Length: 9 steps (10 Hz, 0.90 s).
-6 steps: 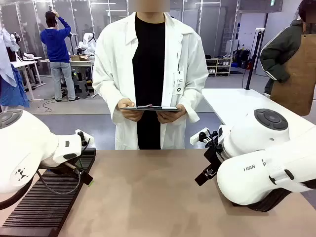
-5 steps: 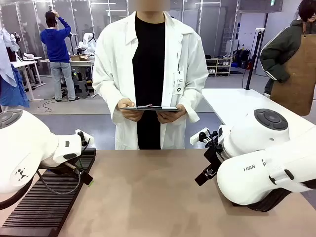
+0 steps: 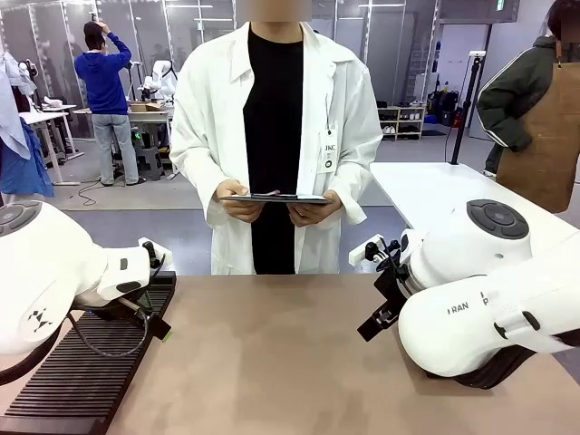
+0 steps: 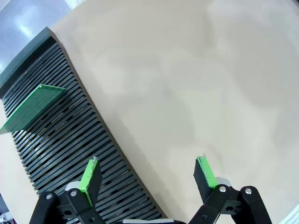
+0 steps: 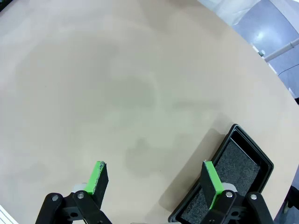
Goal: Inspect the PCB.
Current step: Pick up the Blank PCB and present it to the human.
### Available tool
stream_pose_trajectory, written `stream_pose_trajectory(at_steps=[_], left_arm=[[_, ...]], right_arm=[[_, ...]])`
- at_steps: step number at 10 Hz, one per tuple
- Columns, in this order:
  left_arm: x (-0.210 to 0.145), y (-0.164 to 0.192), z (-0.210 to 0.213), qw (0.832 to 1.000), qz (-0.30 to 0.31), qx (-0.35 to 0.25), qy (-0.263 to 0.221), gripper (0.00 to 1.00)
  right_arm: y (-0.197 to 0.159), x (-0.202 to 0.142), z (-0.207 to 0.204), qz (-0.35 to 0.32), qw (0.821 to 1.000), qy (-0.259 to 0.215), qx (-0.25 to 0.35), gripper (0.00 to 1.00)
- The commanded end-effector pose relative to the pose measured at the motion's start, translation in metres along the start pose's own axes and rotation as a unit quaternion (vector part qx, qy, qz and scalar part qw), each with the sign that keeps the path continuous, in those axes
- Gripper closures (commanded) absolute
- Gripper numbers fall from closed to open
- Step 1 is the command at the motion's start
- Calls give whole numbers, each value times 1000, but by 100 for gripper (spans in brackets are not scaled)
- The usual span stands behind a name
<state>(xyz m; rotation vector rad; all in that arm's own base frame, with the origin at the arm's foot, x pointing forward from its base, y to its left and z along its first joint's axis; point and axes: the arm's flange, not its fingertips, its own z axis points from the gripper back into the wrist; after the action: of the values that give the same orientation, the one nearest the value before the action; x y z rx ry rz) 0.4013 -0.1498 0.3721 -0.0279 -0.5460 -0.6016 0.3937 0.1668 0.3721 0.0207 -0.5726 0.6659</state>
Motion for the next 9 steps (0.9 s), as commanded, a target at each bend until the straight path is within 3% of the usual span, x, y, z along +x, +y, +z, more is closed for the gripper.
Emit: stream_pose_trajectory(at_steps=[1, 4, 6, 7, 9], left_arm=[[0, 0, 0, 1000, 0, 0, 0, 0], [0, 0, 0, 1000, 0, 0, 0, 0], [22, 12, 37, 1000, -15, 19, -6, 0], [23, 26, 54, 1000, -12, -16, 9, 0], [19, 53, 89, 993, 24, -113, -21, 0]], right_arm=[[0, 0, 0, -1, 1000, 0, 0, 0], [0, 0, 0, 0, 1000, 0, 0, 0], [-16, 25, 26, -17, 999, 14, 25, 0], [-31, 36, 42, -24, 998, 25, 46, 0], [-65, 41, 70, -49, 990, 42, 122, 0]])
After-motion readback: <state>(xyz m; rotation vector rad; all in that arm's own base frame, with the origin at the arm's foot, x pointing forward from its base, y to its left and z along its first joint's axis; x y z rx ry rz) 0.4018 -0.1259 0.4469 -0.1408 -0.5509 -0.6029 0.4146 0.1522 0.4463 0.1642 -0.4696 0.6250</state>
